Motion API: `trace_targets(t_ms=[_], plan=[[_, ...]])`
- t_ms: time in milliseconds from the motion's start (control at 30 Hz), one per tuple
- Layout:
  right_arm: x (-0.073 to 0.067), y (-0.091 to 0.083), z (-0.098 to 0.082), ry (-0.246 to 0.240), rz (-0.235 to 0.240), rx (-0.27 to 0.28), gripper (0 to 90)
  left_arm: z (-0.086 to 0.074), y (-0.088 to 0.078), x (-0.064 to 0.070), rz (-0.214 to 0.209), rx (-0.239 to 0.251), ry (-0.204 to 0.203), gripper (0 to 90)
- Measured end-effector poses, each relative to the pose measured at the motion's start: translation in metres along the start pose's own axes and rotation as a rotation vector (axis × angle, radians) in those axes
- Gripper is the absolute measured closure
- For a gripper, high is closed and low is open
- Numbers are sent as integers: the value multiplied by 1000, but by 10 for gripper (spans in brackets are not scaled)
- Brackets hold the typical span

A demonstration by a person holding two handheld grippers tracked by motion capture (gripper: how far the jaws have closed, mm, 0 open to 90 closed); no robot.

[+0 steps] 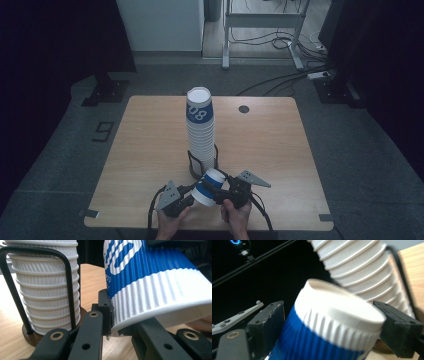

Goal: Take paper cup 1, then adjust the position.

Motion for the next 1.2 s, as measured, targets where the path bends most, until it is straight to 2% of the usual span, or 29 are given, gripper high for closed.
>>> trace_targets(t_ms=[133, 200, 300, 367, 500, 667, 733, 800, 900, 933, 967, 1033, 1200], plan=[[1, -9, 7, -27, -39, 34, 126, -2, -2, -2, 15, -16, 5, 819], [1, -13, 9, -29, -41, 49, 127, -2, -4, -5, 37, -28, -6, 820], [-1, -26, 9, -68, -56, 86, 124, -2, -7, -10, 46, -34, -16, 821], [-1, -27, 8, -75, -59, 87, 121, -2, -8, -14, 49, -41, -21, 821], [4, -30, 2, -177, -100, 53, 122, 1, -11, -19, 22, -52, -25, 821], [10, -32, -5, -250, -136, 34, 128, 2, -13, -22, 4, -69, -22, 824], [12, -32, -9, -307, -159, 2, 132, 2, -14, -23, 6, -77, -20, 825], [14, -33, -13, -368, -191, 5, 132, 2, -15, -25, 4, -83, -20, 825], [18, -33, -18, -429, -212, -4, 130, 3, -16, -26, 0, -102, -14, 825], [20, -32, -22, -483, -237, -19, 128, 4, -16, -26, -1, -109, -12, 825], [20, -32, -22, -483, -237, -19, 128, 5, -16, -27, -5, -117, -9, 825], [22, -30, -26, -552, -271, -28, 125, 7, -16, -27, -11, -129, 0, 825], [23, -27, -33, -605, -293, -66, 125, 13, -16, -29, -23, -153, 3, 825]])
Point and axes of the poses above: each handheld gripper's, and its own axes: y roughly forward along the jaws, z roughly out of its top, x roughly to its right, the point moved 3 cm from there along y, roughly forward along the jaws, and after that the axes turned 14 degrees about y, right-handed, at the moved point
